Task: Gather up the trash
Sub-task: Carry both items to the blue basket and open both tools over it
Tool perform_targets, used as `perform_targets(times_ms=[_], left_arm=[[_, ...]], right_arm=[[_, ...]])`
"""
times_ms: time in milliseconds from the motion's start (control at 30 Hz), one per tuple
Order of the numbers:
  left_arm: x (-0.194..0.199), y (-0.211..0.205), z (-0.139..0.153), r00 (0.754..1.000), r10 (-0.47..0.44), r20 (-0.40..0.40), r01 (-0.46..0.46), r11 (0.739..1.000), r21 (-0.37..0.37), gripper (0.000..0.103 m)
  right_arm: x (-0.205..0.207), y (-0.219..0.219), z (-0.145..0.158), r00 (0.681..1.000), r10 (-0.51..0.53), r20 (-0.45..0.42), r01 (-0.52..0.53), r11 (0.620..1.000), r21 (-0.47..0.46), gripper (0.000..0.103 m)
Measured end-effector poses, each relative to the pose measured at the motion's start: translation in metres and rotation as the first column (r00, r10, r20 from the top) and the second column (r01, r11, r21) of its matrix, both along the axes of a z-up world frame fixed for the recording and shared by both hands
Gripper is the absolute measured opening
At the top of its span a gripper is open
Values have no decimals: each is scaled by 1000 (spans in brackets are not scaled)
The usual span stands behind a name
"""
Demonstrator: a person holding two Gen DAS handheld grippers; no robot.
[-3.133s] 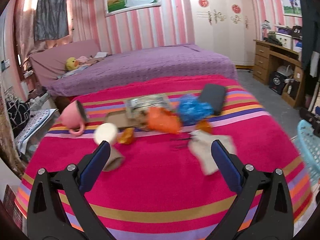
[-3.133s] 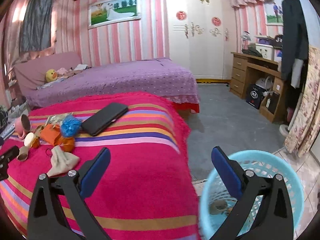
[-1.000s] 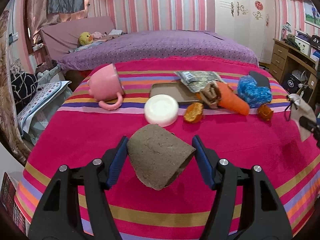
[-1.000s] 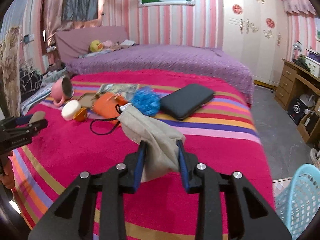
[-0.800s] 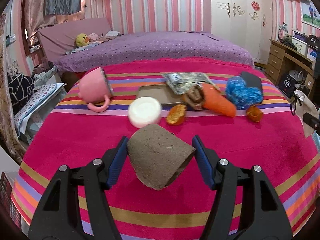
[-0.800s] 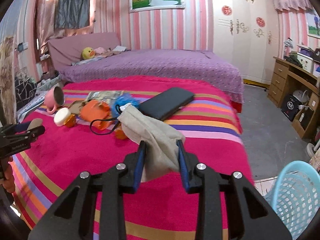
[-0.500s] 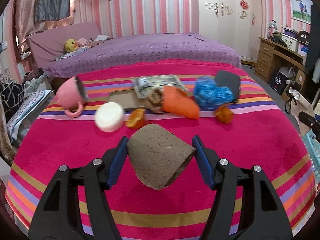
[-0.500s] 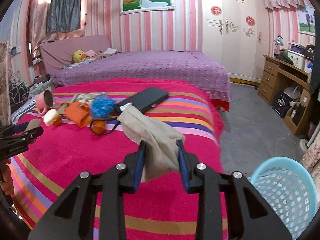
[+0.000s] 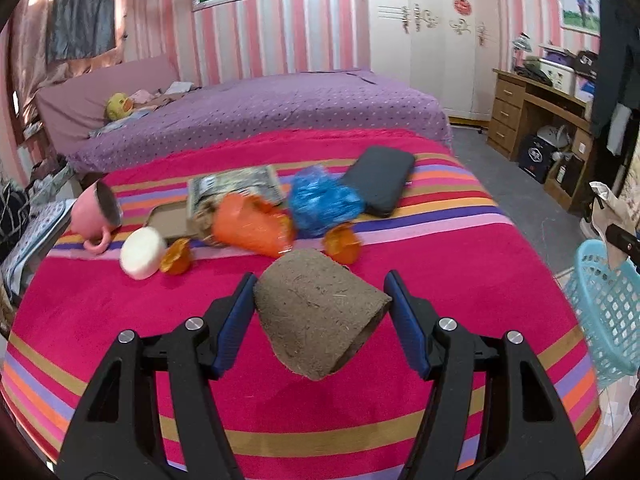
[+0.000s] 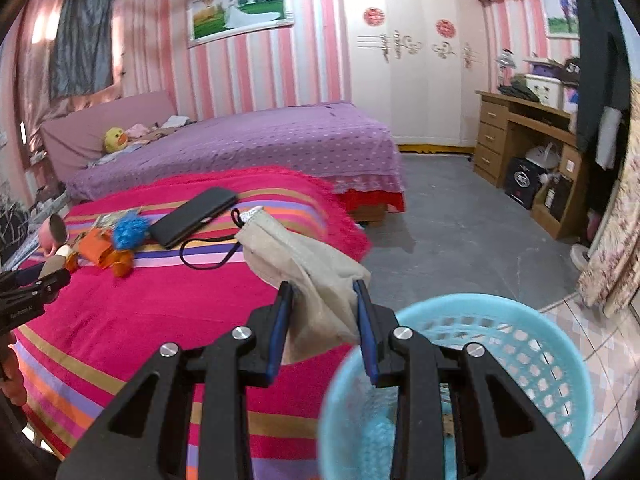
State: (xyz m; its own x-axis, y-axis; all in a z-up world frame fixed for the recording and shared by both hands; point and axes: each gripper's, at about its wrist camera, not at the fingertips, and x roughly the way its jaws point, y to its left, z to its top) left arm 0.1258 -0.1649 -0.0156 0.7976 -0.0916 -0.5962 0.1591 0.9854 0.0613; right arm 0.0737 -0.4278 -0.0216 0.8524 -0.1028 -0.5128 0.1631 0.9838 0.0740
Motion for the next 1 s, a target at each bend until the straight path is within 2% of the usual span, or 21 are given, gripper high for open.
perform_targets(times_ms=[67, 200, 300, 567, 800, 1000], left_arm=[[-3, -17, 3, 1000, -13, 15, 13, 1000, 16, 64], [-7, -54, 9, 998, -56, 20, 57, 998, -22, 64], [-14, -89, 11, 994, -103, 35, 103, 995, -12, 64], [-41, -177, 3, 973, -228, 31, 229, 973, -31, 64], [-57, -247, -20, 952, -306, -24, 305, 952, -29, 64], [-61, -279, -27, 945, -325, -48, 324, 946, -19, 64]], right_arm=[[-4, -12, -1, 1000, -14, -6, 14, 1000, 4, 32], [-19, -37, -4, 998, -49, -27, 49, 999, -20, 32], [-37, -63, -7, 995, -95, -37, 94, 995, -33, 32], [-73, -116, -20, 975, -213, -59, 212, 977, -34, 32], [-82, -142, -26, 959, -276, -60, 275, 961, -26, 32], [-87, -144, -26, 958, -284, -45, 284, 959, -13, 32]])
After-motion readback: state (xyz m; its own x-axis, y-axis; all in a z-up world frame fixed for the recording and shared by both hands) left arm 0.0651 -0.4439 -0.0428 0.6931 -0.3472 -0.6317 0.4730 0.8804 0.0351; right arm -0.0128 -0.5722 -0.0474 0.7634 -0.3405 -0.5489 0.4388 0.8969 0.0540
